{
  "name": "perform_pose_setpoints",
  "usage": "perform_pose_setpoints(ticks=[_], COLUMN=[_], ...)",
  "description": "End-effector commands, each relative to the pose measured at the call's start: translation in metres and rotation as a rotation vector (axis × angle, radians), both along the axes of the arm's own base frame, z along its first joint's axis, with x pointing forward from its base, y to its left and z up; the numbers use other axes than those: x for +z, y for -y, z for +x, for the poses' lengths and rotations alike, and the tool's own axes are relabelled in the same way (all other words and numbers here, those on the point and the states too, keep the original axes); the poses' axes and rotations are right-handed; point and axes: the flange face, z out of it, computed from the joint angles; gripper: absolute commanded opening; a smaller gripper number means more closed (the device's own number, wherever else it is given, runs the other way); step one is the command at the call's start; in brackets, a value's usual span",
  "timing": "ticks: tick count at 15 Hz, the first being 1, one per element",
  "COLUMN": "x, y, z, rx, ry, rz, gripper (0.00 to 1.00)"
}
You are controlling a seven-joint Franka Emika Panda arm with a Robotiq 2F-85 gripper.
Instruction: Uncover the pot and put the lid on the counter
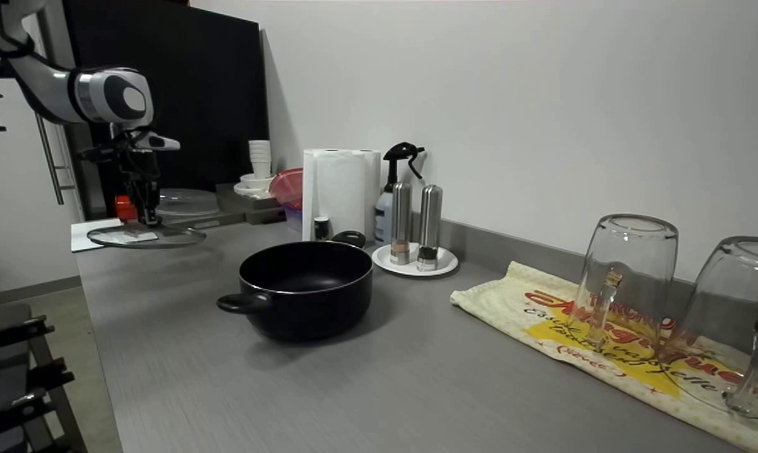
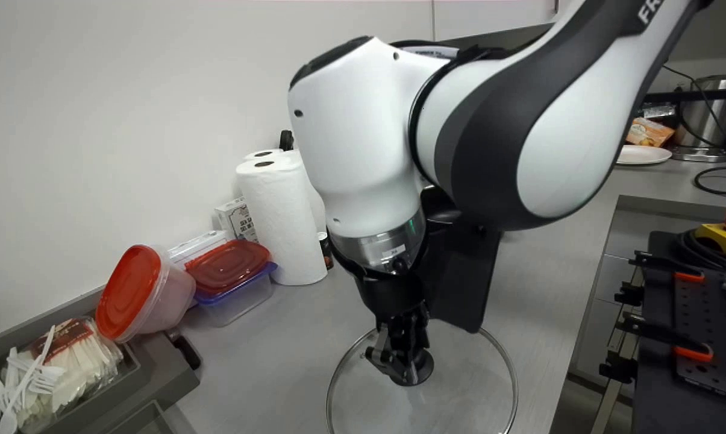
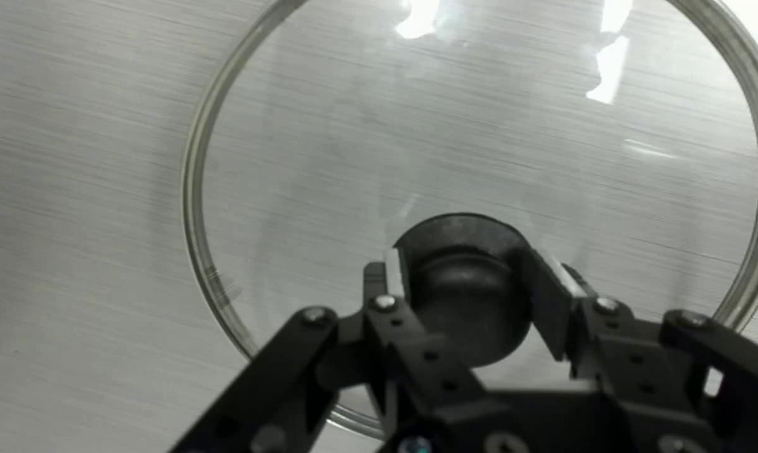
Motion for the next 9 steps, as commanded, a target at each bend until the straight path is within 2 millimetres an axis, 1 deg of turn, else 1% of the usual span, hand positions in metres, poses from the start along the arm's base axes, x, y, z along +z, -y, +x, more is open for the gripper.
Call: perform_pose_setpoints(ticks=[1,3,6,9], x=[-0.007,-0.013,-0.020,-0.028], y=[0.000,0.009,0.032,0.052], z=[0.011,0.017,0.035,0.046], rx=[-0.023,-0.070,-0.148,-0.221], ry=[0.068,0.097,0.131,0.161], rz=[-0.006,0.014,0.053,0.081], gripper=[0.24,0.24,0.24,0.24])
